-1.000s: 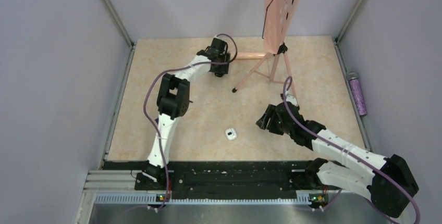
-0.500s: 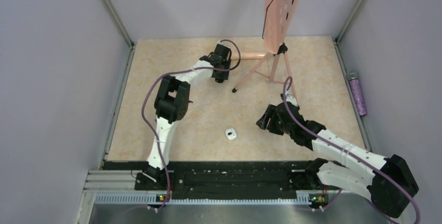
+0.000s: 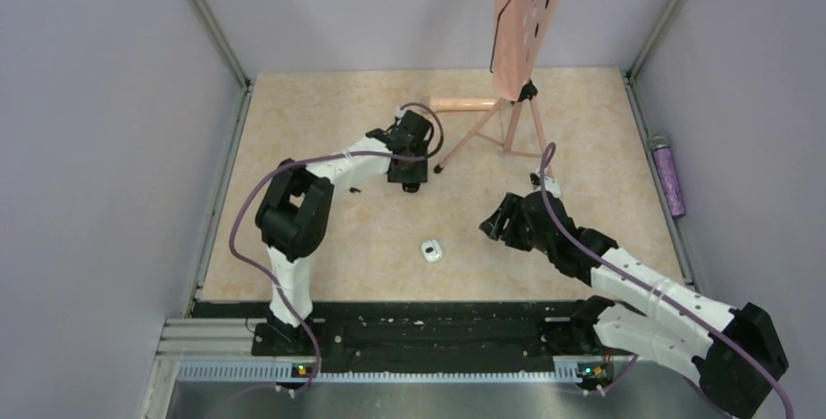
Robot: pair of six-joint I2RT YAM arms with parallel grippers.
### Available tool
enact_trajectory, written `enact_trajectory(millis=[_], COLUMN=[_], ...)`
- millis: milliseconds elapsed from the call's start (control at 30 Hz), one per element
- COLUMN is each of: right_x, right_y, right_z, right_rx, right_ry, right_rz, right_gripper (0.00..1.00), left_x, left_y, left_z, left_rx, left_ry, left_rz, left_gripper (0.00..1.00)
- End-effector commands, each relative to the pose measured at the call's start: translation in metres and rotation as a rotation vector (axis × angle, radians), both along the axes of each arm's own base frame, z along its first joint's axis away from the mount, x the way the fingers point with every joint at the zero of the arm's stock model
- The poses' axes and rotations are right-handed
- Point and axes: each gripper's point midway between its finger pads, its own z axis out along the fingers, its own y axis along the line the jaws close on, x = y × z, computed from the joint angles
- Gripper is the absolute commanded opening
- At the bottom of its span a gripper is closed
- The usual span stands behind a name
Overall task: Insert the wireless bluetooth earbuds into the charging case
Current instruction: Move the charging case to the center of the board.
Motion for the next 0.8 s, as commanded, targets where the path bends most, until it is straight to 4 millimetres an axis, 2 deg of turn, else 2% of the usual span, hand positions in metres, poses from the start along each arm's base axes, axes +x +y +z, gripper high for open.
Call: enact_trajectory(millis=[0,133,267,433,633,767], right_x=[0.002,-0.002,-0.006,-0.012,-0.011,-0.004], right_y=[0.002,0.001,0.001,0.003,0.013,0.029], right_z=[0.014,0.011,0.01,0.004,-0.001,-0.002], right_rx=[0.044,0.063,0.082,0.085,0.115,0.128], right_ry=[-0.032,-0.026,-0.02,0.005,0.017,0.017], right_rz=[-0.014,-0.018,-0.013,0.007,0.033,0.071], right_gripper=[0.56,0.56,0.56,0.56,0.56,0.55], left_x=[-0.032,-0.053,-0.062,-0.066,-0.073,-0.08], left_y=[-0.013,-0.035,-0.053,-0.066,-0.067,-0.05], left_z=[0.023,0.02,0.014,0.01,0.033,0.057], left_rx=[-0.089,-0.166,-0.2,-0.206,-0.239,-0.228], left_ry=[-0.007,0.006,0.02,0.06,0.053,0.018], left_rz=[0.079,0.1,0.131,0.12,0.105,0.114], left_gripper=[0.42,0.43,0.46,0.67,0.73,0.7])
